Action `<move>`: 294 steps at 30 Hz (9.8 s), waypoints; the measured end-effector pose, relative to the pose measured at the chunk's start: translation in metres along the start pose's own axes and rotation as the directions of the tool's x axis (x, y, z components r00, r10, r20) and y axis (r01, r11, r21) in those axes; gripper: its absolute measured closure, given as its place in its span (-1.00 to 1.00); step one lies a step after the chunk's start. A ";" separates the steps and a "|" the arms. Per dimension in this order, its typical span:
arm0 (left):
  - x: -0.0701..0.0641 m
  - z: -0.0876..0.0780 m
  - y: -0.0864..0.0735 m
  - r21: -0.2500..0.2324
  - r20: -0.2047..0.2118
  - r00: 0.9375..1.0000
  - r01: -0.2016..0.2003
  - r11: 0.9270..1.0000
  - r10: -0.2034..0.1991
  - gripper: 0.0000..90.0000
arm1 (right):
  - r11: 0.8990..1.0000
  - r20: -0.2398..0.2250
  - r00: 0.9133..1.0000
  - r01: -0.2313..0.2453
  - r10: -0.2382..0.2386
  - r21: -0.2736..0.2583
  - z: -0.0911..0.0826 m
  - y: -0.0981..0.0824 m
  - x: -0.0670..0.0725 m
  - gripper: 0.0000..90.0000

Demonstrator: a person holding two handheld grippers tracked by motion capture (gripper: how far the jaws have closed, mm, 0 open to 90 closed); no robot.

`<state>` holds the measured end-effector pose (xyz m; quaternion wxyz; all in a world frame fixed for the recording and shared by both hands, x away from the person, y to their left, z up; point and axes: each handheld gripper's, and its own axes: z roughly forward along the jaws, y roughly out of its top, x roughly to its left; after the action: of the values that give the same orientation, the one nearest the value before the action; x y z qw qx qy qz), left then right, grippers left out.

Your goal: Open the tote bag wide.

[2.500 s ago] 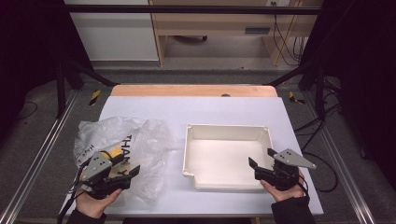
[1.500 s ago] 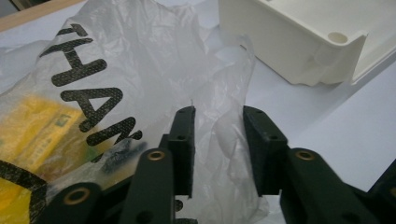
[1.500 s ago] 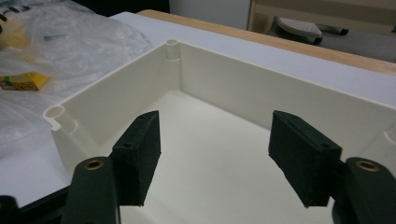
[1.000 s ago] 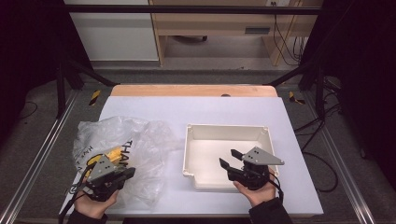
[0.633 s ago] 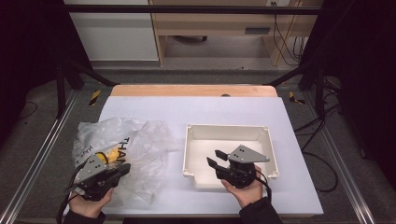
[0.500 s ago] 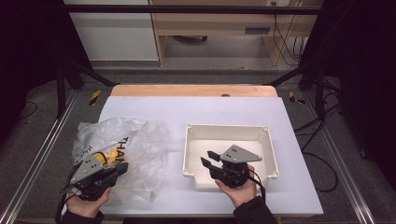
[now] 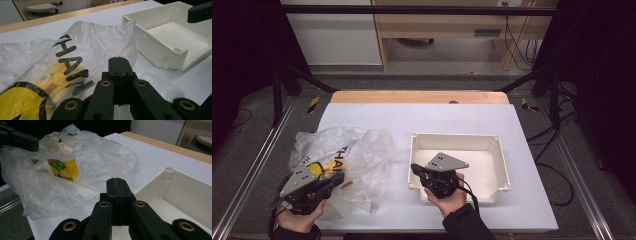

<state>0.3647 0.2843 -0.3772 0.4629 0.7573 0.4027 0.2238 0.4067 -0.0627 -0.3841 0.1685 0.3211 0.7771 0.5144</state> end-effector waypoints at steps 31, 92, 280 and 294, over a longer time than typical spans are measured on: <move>0.007 -0.009 -0.002 -0.019 -0.019 1.000 0.009 1.000 -0.009 1.00 | 0.991 -0.157 0.987 0.056 -0.037 0.120 0.107 -0.025 0.081 1.00; 0.023 -0.035 -0.027 -0.127 -0.140 0.989 0.034 0.991 -0.052 1.00 | 0.965 -0.153 0.988 0.064 -0.025 0.254 0.143 -0.059 0.097 1.00; 0.075 -0.028 -0.058 -0.048 -0.301 0.944 0.124 0.991 -0.132 1.00 | 0.969 -0.248 0.968 0.087 -0.028 0.231 0.153 -0.050 0.121 0.99; 0.079 -0.022 -0.074 0.011 -0.303 0.943 0.148 0.989 -0.138 1.00 | 0.967 -0.246 0.969 0.099 -0.039 0.236 0.153 -0.053 0.120 0.75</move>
<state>0.3645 0.3785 -0.4345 0.3984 0.6906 0.5261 0.2958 0.3920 0.1093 -0.4868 0.0504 0.2478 0.8603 0.4426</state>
